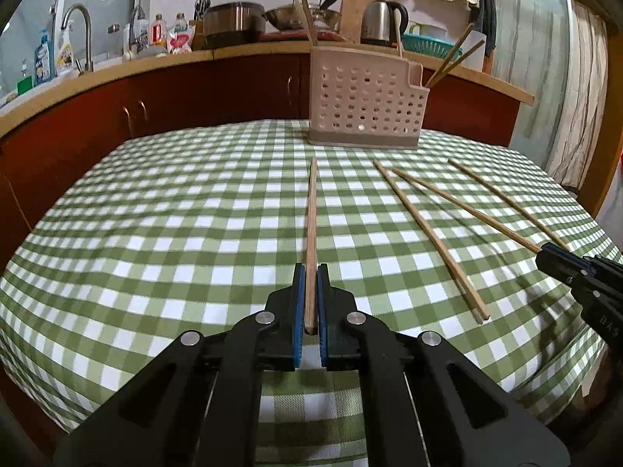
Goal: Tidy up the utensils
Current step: 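Close the left tool on a chopstick while the right tool grasps another chopstick, then lift both held chopsticks and carry them over the beige basket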
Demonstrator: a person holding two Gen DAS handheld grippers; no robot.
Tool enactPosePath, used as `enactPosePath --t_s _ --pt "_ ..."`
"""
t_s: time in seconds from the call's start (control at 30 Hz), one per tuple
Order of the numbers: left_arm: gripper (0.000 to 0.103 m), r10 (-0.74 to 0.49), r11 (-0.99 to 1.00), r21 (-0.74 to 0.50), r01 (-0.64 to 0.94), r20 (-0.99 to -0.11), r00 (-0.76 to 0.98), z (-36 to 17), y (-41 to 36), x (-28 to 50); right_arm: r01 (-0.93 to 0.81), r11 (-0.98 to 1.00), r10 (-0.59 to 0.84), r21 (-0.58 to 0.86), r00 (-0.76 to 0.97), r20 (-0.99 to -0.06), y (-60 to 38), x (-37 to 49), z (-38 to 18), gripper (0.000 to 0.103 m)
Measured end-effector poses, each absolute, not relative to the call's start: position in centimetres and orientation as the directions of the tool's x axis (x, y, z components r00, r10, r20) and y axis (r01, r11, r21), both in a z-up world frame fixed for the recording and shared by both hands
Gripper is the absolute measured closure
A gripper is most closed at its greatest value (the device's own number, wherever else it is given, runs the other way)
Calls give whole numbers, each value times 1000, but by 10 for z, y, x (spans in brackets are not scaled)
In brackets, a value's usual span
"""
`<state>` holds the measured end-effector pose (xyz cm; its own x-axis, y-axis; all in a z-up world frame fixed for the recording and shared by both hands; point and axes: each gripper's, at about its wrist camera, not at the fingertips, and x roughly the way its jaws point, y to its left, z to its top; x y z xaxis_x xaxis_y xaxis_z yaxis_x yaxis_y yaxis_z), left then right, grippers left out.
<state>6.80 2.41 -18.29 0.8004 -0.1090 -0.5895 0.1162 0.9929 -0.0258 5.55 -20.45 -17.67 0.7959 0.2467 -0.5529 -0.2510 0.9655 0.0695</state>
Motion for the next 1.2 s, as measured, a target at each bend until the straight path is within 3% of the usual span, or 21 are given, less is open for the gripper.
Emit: enactPosePath --t_s 0.97,1.2 --pt "97 -123 992 -30 120 -350 929 -86 36 45 -254 965 258 62 891 -373 -215 39 -100 97" --pt "97 -139 990 -54 128 -327 935 -72 40 46 -261 962 270 74 898 -347 -219 40 -85 97"
